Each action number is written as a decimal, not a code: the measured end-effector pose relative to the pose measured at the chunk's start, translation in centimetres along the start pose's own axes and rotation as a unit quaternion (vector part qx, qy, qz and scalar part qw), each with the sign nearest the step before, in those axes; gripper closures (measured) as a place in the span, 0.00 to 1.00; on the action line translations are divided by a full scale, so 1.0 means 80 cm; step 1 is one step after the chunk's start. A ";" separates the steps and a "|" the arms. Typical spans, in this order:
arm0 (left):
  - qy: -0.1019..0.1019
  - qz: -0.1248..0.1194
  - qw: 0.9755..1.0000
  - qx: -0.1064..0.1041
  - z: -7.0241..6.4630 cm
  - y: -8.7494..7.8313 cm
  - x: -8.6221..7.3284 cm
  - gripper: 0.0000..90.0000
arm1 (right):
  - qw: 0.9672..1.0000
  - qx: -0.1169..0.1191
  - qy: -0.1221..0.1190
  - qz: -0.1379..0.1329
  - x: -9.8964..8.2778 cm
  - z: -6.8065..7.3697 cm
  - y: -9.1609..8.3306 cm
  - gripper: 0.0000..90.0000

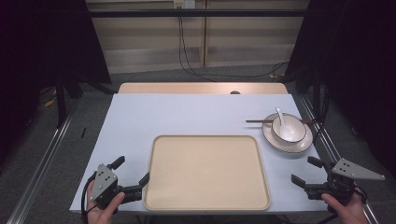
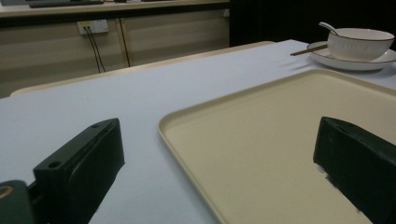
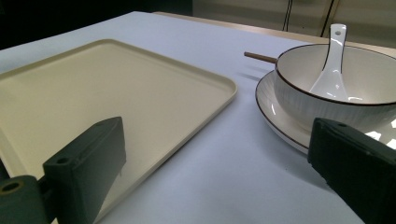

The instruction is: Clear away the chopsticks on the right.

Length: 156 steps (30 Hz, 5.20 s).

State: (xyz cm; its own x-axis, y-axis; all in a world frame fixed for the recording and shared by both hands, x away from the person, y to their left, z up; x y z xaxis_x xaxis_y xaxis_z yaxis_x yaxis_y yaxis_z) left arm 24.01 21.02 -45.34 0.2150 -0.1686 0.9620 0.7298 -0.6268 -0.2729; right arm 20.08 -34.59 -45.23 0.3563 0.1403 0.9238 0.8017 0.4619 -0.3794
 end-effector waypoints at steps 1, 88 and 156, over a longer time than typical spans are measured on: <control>0.002 0.003 1.000 -0.002 0.001 0.000 -0.001 0.02 | 1.000 0.003 -0.002 0.002 0.000 0.001 0.001 0.04; 0.013 0.013 1.000 0.007 0.018 -0.002 -0.005 0.02 | 0.946 0.039 -0.165 0.276 0.077 -0.246 0.191 0.90; 0.013 0.017 1.000 0.023 0.023 -0.003 -0.006 0.02 | 0.951 0.013 -0.164 0.261 0.085 -0.252 0.191 0.94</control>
State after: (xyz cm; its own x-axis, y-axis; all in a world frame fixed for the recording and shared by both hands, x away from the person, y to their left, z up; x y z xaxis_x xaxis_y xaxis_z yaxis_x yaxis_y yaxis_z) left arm 24.92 22.65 -45.79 0.2232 -0.2091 0.9521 0.7519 -0.5847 -0.3047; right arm 44.45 -44.26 -45.78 0.5303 0.6204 0.5778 0.5430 0.2748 -0.7935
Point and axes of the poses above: each handheld gripper's, and its own axes: y roughly forward along the jaws, x roughly out of its top, z roughly to its left, the point moved 4 cm from there along y, roughly forward along the jaws, and after that the axes turned 5 degrees about -x, right-handed, at the moved point
